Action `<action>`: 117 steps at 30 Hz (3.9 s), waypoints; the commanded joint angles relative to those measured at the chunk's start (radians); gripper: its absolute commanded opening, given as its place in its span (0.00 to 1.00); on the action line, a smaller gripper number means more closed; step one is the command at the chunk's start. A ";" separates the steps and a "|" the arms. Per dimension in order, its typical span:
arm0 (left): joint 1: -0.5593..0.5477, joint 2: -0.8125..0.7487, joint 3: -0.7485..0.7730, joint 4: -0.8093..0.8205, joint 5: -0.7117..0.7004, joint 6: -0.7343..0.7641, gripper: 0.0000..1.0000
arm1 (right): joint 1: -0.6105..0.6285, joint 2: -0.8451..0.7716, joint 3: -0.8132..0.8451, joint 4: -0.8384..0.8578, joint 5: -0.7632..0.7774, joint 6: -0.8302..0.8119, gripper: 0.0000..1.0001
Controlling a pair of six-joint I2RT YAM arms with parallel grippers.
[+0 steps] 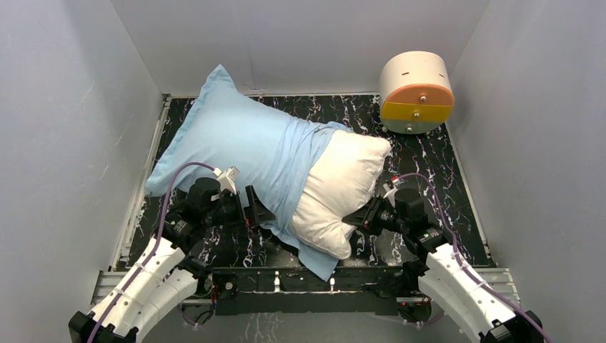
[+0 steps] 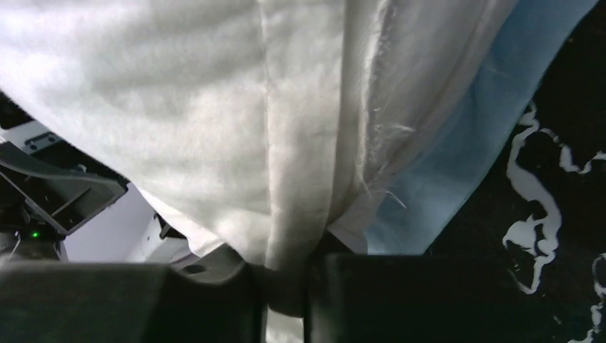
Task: Remove the pillowcase from the pillow
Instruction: Remove the pillow from the pillowcase.
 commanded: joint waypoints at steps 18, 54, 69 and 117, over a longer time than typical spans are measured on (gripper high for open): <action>-0.163 0.206 -0.201 0.644 -0.213 -0.166 0.00 | 0.015 0.038 0.378 -0.273 0.342 0.028 0.00; -0.156 0.420 0.326 0.140 -0.411 0.330 0.92 | 0.012 0.063 0.443 -0.469 0.776 -0.043 0.07; -0.069 0.364 0.328 -0.058 -0.927 0.325 0.00 | 0.012 0.072 0.469 -0.520 0.962 -0.050 0.06; -0.288 0.493 0.343 -0.020 -0.774 0.238 0.00 | 0.012 0.010 0.450 -0.569 0.937 -0.018 0.07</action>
